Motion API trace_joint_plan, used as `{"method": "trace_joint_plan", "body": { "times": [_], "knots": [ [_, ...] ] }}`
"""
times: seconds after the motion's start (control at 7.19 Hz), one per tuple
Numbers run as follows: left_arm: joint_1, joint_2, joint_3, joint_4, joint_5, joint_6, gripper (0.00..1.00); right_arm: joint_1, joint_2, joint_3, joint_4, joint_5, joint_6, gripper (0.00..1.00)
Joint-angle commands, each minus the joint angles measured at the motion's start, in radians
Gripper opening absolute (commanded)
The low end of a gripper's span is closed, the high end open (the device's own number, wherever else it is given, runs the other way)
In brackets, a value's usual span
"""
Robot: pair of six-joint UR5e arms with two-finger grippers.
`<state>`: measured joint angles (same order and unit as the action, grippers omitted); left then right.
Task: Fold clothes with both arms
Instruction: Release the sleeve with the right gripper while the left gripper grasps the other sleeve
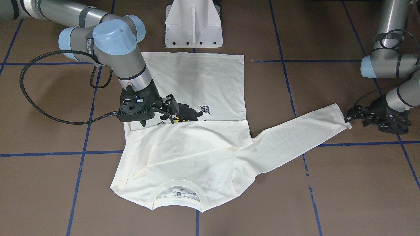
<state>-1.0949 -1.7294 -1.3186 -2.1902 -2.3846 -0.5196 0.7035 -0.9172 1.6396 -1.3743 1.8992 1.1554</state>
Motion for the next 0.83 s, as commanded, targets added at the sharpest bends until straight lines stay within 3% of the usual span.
{"method": "trace_joint_plan", "body": {
  "times": [0.0,0.14,0.28,0.42,0.56,0.7],
  "knots": [
    [0.018,-0.009,0.016,0.001,0.001,0.0,0.78,0.001,-0.014,0.005,0.001,-0.005,-0.003,1.0],
    [0.039,-0.021,0.024,0.004,0.002,0.001,0.75,-0.002,-0.015,0.0,0.001,-0.009,-0.003,1.0],
    [0.041,-0.031,0.027,0.004,0.018,0.0,0.63,-0.002,-0.017,0.0,0.001,-0.009,-0.003,1.0],
    [0.041,-0.033,0.029,0.007,0.024,0.001,0.37,-0.004,-0.017,0.0,0.001,-0.009,-0.003,1.0],
    [0.041,-0.033,0.025,0.007,0.033,0.0,0.02,-0.004,-0.019,0.002,0.001,-0.009,-0.003,1.0],
    [0.04,-0.033,0.003,0.006,0.022,-0.002,0.0,-0.005,-0.022,0.002,0.001,-0.011,-0.003,1.0]
  ]
}}
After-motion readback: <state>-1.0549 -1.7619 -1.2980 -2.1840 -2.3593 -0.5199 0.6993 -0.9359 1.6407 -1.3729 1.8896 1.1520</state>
